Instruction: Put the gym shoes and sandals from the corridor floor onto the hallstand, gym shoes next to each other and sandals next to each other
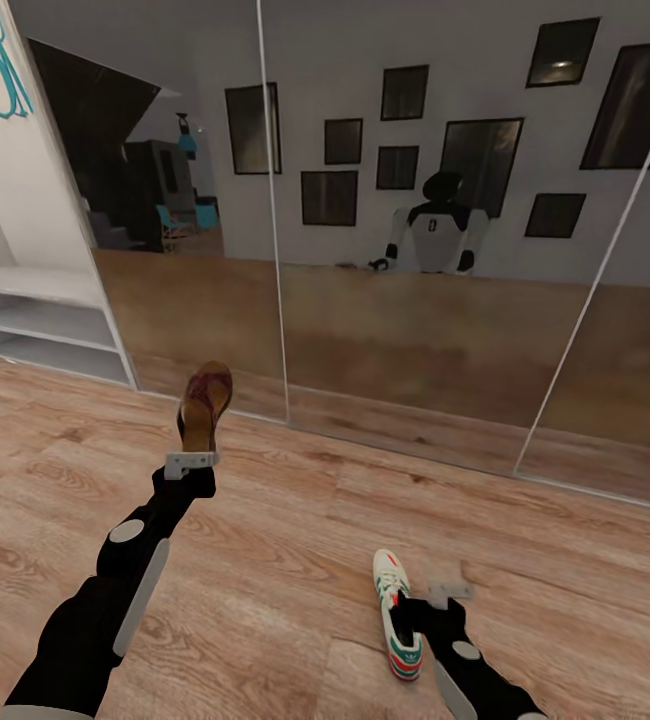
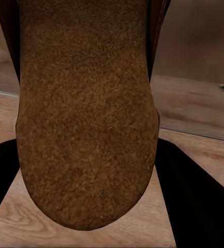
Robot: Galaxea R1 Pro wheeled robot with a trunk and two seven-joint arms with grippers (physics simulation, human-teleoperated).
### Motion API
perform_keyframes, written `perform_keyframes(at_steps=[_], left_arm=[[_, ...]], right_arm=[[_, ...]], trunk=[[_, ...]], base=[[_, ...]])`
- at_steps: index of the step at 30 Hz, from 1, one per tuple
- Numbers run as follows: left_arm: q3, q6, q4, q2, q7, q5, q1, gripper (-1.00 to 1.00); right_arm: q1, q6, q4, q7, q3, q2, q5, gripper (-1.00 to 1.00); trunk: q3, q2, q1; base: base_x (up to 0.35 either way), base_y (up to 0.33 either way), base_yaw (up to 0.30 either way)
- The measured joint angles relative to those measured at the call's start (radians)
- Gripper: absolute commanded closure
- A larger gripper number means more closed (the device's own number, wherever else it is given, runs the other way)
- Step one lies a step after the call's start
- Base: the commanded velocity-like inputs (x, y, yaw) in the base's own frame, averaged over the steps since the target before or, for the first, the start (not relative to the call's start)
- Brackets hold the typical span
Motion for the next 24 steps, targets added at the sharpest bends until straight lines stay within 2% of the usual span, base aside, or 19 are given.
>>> perform_keyframes(at_steps=[2,6,13,19,24], left_arm=[[0.000,0.000,0.000,0.000,0.000,0.000,0.000,1.00],[0.000,0.000,0.000,0.000,-0.001,0.000,0.000,1.00],[0.000,0.000,0.000,0.000,-0.001,0.000,0.000,1.00],[0.000,0.000,0.000,0.000,-0.001,0.000,0.000,1.00],[0.000,0.000,0.000,0.000,-0.001,0.000,0.000,1.00]], right_arm=[[0.000,-0.077,0.036,-0.001,0.000,0.000,-0.001,-1.00],[0.000,-0.110,0.053,-0.001,0.000,-0.001,-0.001,-1.00],[0.000,-0.118,0.057,0.000,0.001,-0.001,0.001,-1.00],[0.000,-0.119,0.057,0.000,0.003,-0.001,0.001,-1.00],[0.000,-0.119,0.057,0.000,0.002,-0.001,0.001,-1.00]], trunk=[[-0.009,0.000,0.001],[-0.014,-0.001,0.001],[-0.014,-0.001,0.001],[-0.019,-0.001,0.001],[-0.044,-0.002,0.004]], base=[[0.000,0.000,0.000],[0.000,0.000,0.000],[0.000,0.000,0.003],[0.000,0.000,0.149],[0.000,0.000,0.193]])
